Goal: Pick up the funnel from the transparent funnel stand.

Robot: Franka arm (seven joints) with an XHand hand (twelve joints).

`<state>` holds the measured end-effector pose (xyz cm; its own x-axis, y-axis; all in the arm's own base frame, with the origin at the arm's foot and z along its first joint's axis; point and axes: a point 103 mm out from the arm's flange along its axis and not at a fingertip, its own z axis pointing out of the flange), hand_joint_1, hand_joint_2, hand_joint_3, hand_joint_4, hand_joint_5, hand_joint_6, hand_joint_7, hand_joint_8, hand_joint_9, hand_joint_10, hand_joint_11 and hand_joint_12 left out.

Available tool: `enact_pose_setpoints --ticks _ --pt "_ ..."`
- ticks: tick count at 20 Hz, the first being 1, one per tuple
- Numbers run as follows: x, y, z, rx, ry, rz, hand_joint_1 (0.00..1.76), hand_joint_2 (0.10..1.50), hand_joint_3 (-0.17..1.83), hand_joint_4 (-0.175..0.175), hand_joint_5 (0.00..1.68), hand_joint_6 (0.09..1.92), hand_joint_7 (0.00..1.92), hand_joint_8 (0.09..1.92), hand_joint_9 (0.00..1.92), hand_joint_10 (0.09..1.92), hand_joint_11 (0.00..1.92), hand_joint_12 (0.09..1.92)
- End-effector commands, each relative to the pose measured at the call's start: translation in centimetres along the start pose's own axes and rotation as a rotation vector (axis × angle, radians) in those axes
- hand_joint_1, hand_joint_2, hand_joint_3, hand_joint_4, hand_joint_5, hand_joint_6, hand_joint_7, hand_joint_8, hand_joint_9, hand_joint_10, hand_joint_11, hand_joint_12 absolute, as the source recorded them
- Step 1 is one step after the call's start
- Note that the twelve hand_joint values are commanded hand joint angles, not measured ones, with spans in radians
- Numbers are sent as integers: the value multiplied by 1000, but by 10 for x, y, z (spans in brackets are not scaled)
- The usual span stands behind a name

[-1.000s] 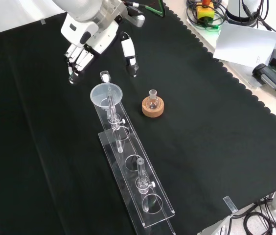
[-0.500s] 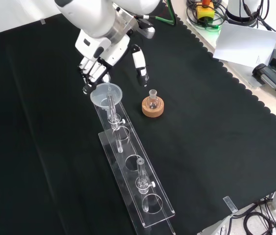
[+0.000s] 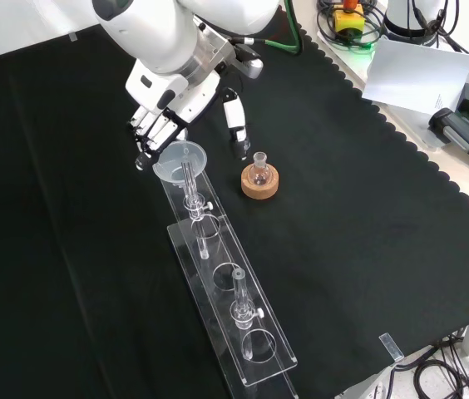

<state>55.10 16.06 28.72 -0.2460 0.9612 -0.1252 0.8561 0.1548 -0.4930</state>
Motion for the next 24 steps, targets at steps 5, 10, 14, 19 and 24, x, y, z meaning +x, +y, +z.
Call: enact_pose_setpoints --ticks 5,10,14,19,24 --pt "-5 12 1 4 -17 29 578 654 6 -132 26 87 87 691 0 968 0 1232" --pt "-9 19 4 8 -9 41 581 657 7 -123 54 87 101 699 0 939 0 1258" --pt "-12 22 3 1 19 51 587 662 9 -121 83 87 165 683 16 941 0 1282" --pt "-20 27 7 -15 46 73 602 676 15 -103 177 87 300 631 125 906 0 1315" --pt "-23 29 11 -8 56 73 612 687 21 -85 262 87 378 595 183 876 0 1341"
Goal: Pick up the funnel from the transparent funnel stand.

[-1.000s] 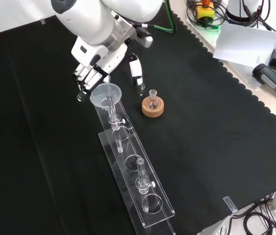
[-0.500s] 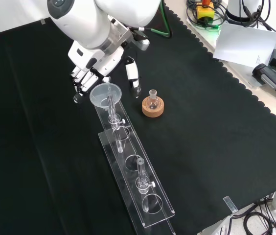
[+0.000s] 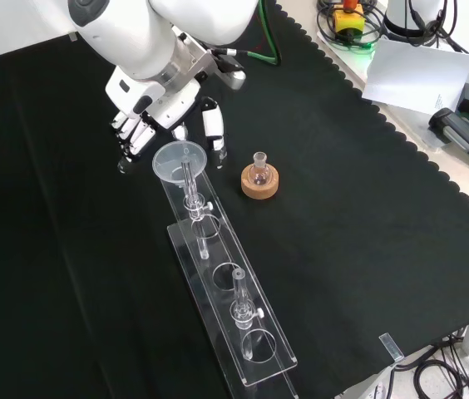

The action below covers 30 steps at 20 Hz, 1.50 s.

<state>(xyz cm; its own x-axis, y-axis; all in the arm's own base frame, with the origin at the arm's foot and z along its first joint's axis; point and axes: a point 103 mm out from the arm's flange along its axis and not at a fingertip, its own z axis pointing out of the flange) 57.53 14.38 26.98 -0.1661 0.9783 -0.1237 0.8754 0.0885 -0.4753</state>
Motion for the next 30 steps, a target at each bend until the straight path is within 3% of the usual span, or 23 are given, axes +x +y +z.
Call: enact_pose_setpoints --ticks 1,7,9,18,30 --pt "-2 3 5 6 13 5 613 689 22 -83 273 87 387 589 192 870 0 1346" --pt "2 5 8 13 12 10 613 695 26 -78 310 87 434 570 231 842 0 1360" --pt "10 6 5 9 -22 -3 612 697 27 -78 314 87 440 567 236 838 0 1361" --pt "10 6 8 -8 21 11 611 710 37 -69 388 87 520 543 316 795 0 1368" --pt "8 4 7 -99 55 19 700 740 94 -21 632 87 808 479 558 621 0 1426"
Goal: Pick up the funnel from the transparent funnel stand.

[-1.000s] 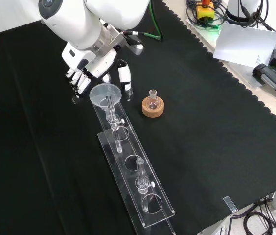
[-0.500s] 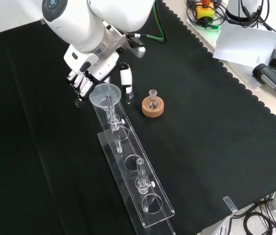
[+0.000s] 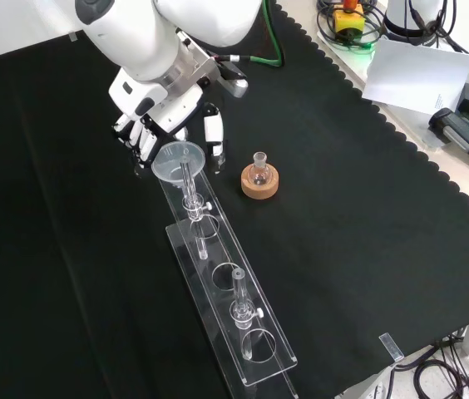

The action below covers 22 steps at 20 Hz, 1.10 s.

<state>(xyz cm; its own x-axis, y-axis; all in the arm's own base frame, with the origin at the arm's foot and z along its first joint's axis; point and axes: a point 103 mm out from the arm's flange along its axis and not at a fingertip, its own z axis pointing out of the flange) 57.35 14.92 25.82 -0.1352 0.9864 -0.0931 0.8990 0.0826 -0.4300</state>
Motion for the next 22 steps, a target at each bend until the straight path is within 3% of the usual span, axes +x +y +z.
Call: enact_pose_setpoints --ticks 1,12,16,22 --pt "2 0 -2 -51 16 3 706 741 101 -19 641 87 822 475 572 608 0 1429" --pt "3 1 0 -102 83 7 754 733 167 -4 700 90 889 465 665 529 0 1443" --pt "3 -1 -2 -132 89 26 782 683 291 2 710 137 926 448 715 464 0 1449" --pt "-8 -4 -13 -161 113 19 802 598 484 4 690 264 956 446 753 427 0 1462"
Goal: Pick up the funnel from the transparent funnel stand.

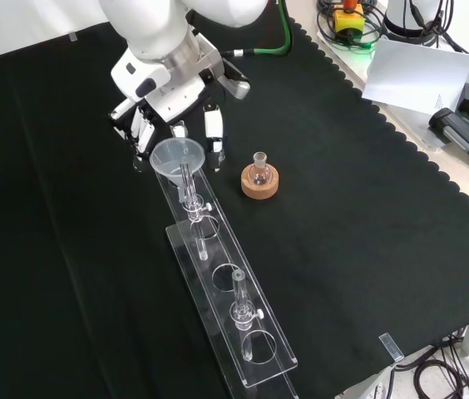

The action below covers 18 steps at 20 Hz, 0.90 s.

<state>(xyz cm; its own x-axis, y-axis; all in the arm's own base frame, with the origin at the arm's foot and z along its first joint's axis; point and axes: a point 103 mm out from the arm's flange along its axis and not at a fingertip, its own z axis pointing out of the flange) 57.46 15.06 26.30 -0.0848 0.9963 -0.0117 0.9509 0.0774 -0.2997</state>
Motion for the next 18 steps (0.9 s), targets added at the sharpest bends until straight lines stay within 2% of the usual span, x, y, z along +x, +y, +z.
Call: enact_pose_setpoints --ticks 1,18 --pt "-10 -1 -12 -23 16 0 804 593 497 4 687 280 958 447 756 425 0 1462" --pt "-42 -22 -72 -72 -24 -1 814 563 568 13 649 507 997 464 790 413 0 1478"
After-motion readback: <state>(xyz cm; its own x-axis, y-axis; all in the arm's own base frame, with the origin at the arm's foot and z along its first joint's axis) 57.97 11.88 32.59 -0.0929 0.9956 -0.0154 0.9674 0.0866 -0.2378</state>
